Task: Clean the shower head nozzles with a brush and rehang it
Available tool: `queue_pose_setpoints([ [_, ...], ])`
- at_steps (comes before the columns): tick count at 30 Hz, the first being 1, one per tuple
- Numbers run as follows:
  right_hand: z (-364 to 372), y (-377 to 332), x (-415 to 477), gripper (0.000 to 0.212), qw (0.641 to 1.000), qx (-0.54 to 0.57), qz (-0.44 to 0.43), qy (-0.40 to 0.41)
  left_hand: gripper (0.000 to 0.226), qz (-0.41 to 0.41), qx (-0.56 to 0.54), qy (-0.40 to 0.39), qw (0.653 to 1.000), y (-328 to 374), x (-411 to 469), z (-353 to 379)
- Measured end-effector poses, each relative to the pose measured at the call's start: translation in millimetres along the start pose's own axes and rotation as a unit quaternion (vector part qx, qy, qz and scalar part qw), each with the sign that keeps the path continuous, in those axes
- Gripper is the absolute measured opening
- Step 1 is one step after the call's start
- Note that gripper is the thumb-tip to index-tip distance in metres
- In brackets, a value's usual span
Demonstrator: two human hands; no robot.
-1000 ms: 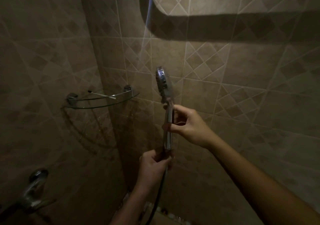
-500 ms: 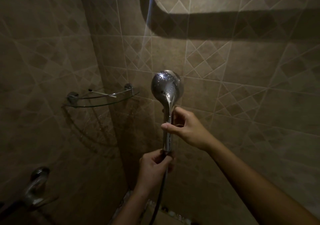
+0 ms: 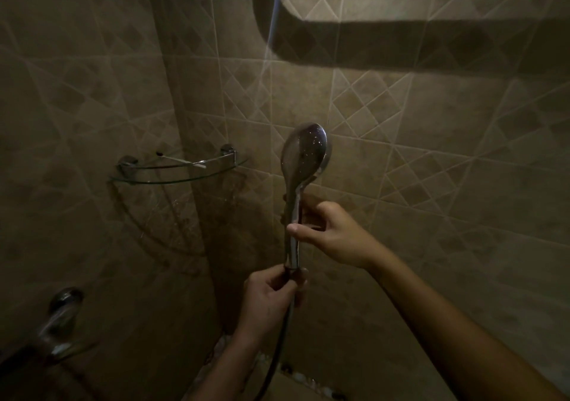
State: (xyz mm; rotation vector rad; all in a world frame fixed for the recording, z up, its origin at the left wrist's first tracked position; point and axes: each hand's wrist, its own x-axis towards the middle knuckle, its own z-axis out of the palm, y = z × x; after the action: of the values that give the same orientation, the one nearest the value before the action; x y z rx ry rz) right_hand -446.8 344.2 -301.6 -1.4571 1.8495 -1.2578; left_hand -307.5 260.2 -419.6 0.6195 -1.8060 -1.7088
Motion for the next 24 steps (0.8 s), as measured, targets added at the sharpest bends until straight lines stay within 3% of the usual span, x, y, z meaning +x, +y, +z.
queue_pose_setpoints([
  [2,-1.1,0.6,-1.8,0.016,0.999,0.044,0.005,-0.017,0.011,0.008,0.001,0.006,1.000,-0.6,-1.1,1.0],
  [5,-0.2,6.6,1.2,0.017,1.000,0.015,-0.013,0.023,0.014,0.013,0.005,0.005,1.000,-0.8,-2.0,1.9],
  [10,3.6,7.3,-0.2,0.039,0.997,-0.028,-0.039,0.059,0.012,0.010,0.005,-0.012,1.000,-2.3,-4.8,0.2],
  [15,-3.6,8.9,-3.7,0.033,0.996,0.087,-0.014,0.006,0.017,0.013,0.004,0.008,1.000,-3.4,-2.7,0.3],
  [20,0.2,13.0,-0.8,0.037,0.995,0.062,-0.016,0.071,0.010,-0.018,0.017,0.034,0.999,-2.9,-0.7,0.2],
  [24,3.5,13.5,0.7,0.036,0.996,0.049,-0.039,0.056,0.016,-0.023,0.025,0.036,0.999,-6.6,1.3,0.8],
])
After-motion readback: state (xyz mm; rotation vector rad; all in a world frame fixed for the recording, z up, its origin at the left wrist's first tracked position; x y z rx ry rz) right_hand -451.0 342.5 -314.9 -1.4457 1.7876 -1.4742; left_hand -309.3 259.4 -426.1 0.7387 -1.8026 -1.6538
